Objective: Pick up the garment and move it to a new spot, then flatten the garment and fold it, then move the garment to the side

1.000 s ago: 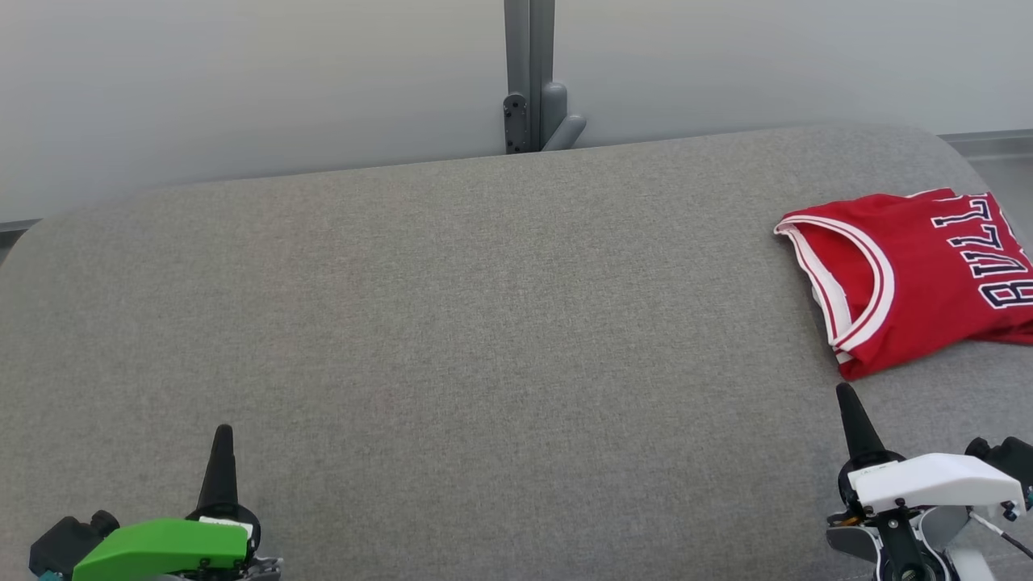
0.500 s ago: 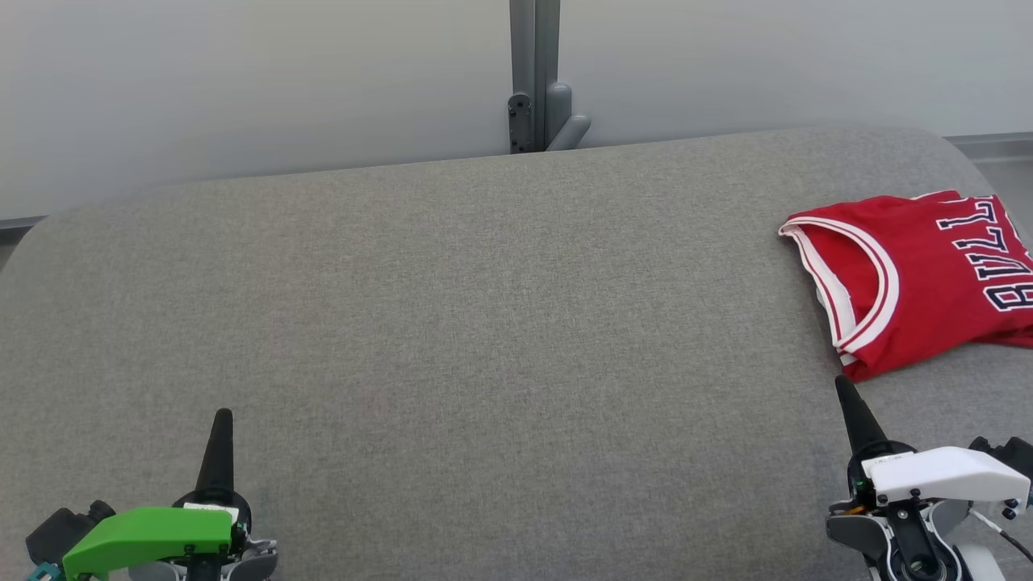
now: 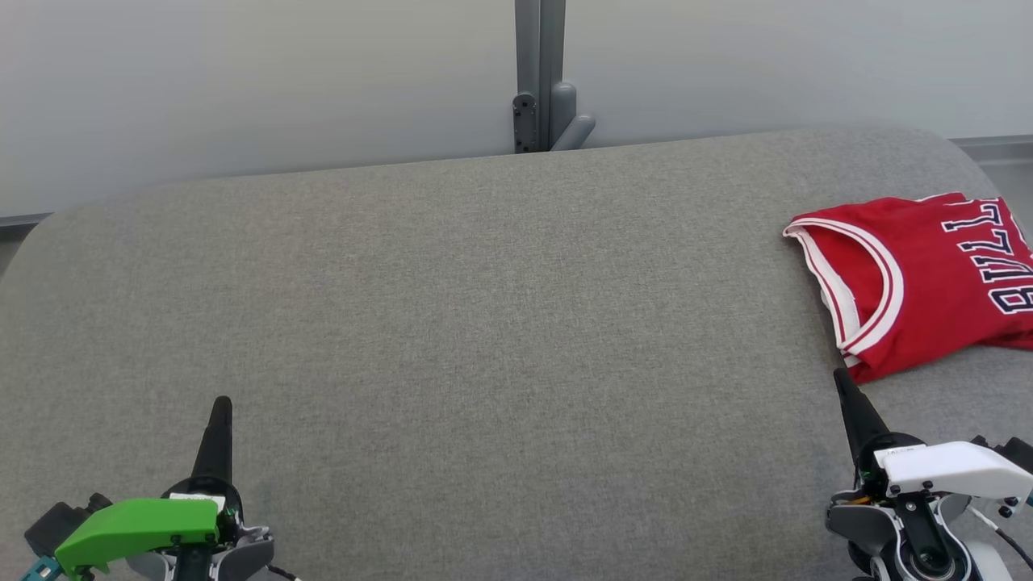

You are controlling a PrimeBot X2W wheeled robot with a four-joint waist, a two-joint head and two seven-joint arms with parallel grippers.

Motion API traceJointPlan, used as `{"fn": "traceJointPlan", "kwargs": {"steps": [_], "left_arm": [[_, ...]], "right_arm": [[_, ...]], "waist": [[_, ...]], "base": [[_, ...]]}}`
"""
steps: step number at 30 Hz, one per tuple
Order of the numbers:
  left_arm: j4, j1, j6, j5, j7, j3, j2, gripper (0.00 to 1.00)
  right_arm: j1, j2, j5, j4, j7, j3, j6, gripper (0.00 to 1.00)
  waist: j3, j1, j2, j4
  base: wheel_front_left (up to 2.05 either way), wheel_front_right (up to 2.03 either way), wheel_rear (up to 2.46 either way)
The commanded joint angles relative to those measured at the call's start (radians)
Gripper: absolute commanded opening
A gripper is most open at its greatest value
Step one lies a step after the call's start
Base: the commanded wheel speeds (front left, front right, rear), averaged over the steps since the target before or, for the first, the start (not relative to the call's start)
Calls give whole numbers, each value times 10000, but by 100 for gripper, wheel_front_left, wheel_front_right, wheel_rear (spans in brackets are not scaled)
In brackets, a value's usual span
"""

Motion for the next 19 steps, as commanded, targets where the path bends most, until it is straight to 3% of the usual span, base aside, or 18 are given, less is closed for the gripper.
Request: {"fn": "traceJointPlan", "kwargs": {"steps": [1, 19], "left_arm": [[-9, -245, -64, -211, 76, 52, 78, 0], [79, -479, -158, -1305, 374, 130, 84, 0]], "right_arm": [[-158, -64, 238, -97, 77, -34, 2, 0], [-236, -70, 1559, -117, 379, -86, 1, 0]], "waist": [[0, 0, 41, 7], [-3, 0, 47, 88]], "base": [[0, 0, 0], [0, 0, 0]]}}
